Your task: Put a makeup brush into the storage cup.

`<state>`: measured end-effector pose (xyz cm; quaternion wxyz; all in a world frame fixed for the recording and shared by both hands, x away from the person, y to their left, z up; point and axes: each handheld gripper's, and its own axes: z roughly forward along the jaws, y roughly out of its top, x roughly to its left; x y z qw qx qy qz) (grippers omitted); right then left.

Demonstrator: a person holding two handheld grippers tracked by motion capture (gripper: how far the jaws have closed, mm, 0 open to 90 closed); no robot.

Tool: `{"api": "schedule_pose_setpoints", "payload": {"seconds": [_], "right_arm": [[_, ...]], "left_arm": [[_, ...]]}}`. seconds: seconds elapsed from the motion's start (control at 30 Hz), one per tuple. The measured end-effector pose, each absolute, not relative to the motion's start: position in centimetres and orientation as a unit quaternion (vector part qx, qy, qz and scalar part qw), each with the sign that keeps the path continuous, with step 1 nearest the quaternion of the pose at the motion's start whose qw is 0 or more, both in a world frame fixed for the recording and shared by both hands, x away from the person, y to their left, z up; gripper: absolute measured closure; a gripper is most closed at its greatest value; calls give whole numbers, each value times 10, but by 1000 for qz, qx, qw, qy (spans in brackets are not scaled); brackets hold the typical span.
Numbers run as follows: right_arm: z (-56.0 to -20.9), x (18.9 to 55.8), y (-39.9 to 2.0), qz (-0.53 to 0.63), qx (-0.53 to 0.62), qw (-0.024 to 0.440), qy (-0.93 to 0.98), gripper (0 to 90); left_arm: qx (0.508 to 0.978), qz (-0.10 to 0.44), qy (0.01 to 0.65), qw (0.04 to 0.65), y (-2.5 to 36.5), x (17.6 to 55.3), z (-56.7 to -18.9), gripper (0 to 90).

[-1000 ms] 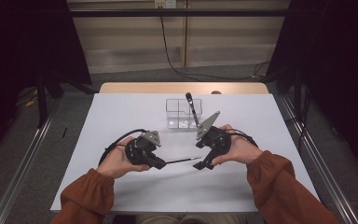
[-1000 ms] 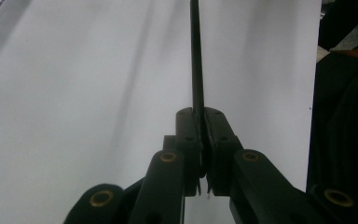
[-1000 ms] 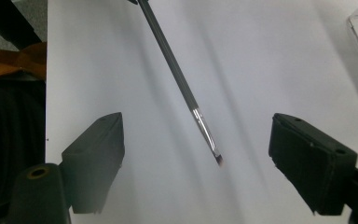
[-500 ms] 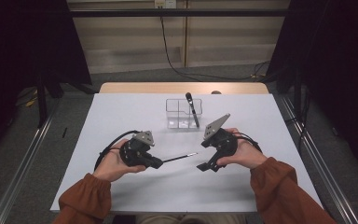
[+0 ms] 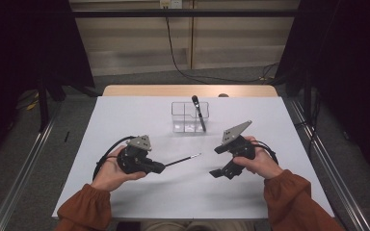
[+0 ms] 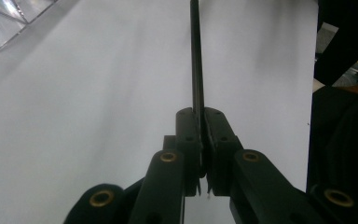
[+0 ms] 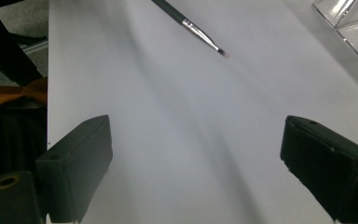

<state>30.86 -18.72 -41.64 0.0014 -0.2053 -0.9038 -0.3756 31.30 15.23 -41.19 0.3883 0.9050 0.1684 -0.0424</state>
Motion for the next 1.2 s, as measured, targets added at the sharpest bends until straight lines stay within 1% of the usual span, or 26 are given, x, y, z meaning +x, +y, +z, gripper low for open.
{"api": "schedule_pose_setpoints", "payload": {"seconds": [0.23,0.4,0.6,0.8,0.87,1.2], "right_arm": [[-414,302,-190,-391,-208,-10,-897,80],[-420,297,-191,-393,-209,-7,-895,69],[-420,294,-196,-421,-223,-23,-879,48],[-429,287,-195,-430,-222,-24,-875,44],[-430,285,-195,-438,-226,-38,-869,43],[-430,280,-196,-500,-244,-75,-827,56]], "left_arm": [[899,-41,174,401,158,308,-414,857],[891,-38,182,414,164,306,-417,857],[880,-31,194,431,169,303,-418,857],[871,-25,196,450,171,299,-417,856],[868,-22,198,455,173,297,-418,857],[854,-9,197,481,171,295,-418,857]]}}
